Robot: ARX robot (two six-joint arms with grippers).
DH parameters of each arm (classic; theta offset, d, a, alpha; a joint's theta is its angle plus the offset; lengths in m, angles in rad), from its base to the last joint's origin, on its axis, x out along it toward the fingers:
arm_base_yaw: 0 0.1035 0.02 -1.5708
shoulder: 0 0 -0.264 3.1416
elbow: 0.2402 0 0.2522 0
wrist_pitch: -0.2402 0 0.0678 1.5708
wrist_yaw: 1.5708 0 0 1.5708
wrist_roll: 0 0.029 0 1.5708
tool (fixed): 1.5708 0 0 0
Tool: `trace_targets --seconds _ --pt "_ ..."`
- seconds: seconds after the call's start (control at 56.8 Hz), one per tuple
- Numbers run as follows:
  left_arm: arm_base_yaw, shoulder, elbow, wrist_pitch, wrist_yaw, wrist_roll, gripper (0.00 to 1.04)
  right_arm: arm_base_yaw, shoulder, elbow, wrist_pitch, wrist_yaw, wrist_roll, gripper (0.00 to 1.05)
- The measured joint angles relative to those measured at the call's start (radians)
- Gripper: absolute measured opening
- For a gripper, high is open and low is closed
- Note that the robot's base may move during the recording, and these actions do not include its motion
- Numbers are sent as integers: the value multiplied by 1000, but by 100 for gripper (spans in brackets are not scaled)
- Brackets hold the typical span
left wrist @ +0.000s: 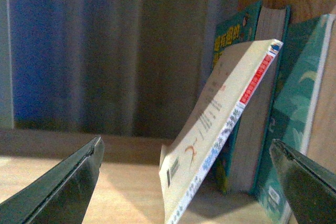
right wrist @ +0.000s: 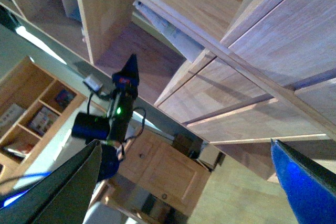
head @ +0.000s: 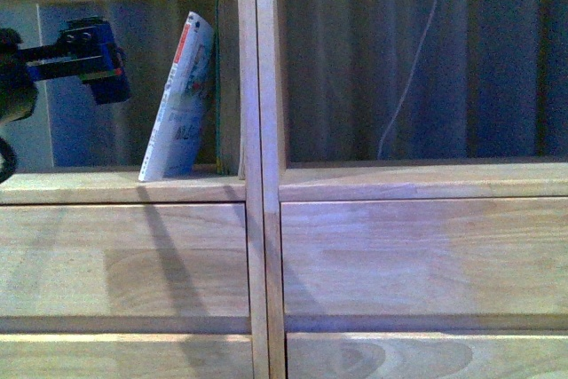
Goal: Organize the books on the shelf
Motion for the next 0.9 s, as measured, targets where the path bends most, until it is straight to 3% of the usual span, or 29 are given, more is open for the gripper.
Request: trace_targets --seconds 0.106,0.211,0.281,0.352,0.493,0.616,0.721,0.792,0.897 --pt "-22 -178 -149 -48 -2 28 97 24 -232 -64 -203 69 -35 98" --pt "-55 -388 -288 -141 -1 50 97 60 -480 -32 -558 225 -348 98" --pt "-61 -505 -363 -208 -2 50 97 75 -552 -23 -713 286 -566 98" --pt "-61 -615 -419 -268 -6 51 97 77 -580 -24 -805 293 -772 98" --pt "-46 -807 -497 -410 -2 20 97 98 -616 -24 -896 385 -1049 98" --pt "-61 -973 -562 -502 0 -5 97 105 -621 -24 -904 394 -1164 98" --pt "-66 -994 -560 -519 -22 -6 97 214 -687 17 -1204 754 -1313 81" --pt "-87 -1010 -517 -745 -167 25 85 251 -715 -7 -1278 877 -1369 69" --pt "-65 -1061 -569 -887 -206 47 67 291 -748 -44 -1283 958 -1405 52"
